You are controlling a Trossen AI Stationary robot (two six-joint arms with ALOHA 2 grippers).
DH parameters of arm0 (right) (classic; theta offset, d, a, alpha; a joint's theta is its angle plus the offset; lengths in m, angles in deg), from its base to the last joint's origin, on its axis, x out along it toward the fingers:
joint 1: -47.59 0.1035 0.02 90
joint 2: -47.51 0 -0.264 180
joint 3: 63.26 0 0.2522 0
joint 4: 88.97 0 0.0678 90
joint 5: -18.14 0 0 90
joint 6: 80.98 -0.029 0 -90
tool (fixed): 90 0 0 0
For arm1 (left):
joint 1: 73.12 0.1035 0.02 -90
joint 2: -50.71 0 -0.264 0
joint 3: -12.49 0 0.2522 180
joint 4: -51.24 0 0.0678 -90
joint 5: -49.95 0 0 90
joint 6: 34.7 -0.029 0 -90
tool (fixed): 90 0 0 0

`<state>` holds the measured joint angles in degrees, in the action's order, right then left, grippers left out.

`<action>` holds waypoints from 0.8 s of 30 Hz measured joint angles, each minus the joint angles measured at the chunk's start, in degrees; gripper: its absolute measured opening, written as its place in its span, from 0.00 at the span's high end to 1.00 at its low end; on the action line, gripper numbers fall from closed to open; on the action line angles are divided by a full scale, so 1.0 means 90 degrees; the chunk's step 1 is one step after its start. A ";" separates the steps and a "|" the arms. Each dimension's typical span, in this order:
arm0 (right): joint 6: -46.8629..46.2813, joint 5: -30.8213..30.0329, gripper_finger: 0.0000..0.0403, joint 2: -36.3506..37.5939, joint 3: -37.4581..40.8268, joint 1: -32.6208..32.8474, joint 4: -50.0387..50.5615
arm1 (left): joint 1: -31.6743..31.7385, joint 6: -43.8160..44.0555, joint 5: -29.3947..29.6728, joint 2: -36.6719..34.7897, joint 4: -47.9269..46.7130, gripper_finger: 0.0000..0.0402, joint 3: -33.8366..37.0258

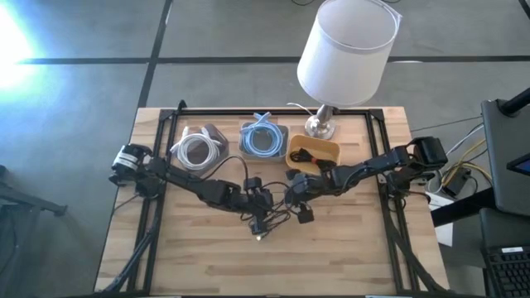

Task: Pick & Place USB Port
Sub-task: Put the black USB cable into the yellow bin

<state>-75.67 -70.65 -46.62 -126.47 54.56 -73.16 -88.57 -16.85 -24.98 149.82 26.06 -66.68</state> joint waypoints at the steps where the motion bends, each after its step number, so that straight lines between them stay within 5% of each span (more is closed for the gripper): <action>1: -0.0067 -0.0007 0.97 -0.0001 0.0001 -0.0002 0.0037 | 0.0000 0.0001 0.0004 0.0000 -0.0004 0.82 0.0000; 9: -0.0558 -0.0002 0.97 0.0086 0.0003 -0.0001 0.0351 | 0.0000 0.0002 0.0315 0.0000 -0.0137 0.66 0.0002; 16: -0.0605 -0.0025 0.97 0.0750 0.0005 -0.0001 0.1491 | 0.0000 0.0005 0.0333 0.0000 -0.0188 0.63 0.0005; 24: -0.1370 -0.2565 0.97 0.2247 0.0003 -0.0008 0.3240 | 0.0002 0.0010 0.0334 0.0000 -0.0254 0.64 0.0005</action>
<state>-88.00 -93.74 -26.39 -126.45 54.49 -44.00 -88.54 -16.76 -21.97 149.82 23.77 -66.64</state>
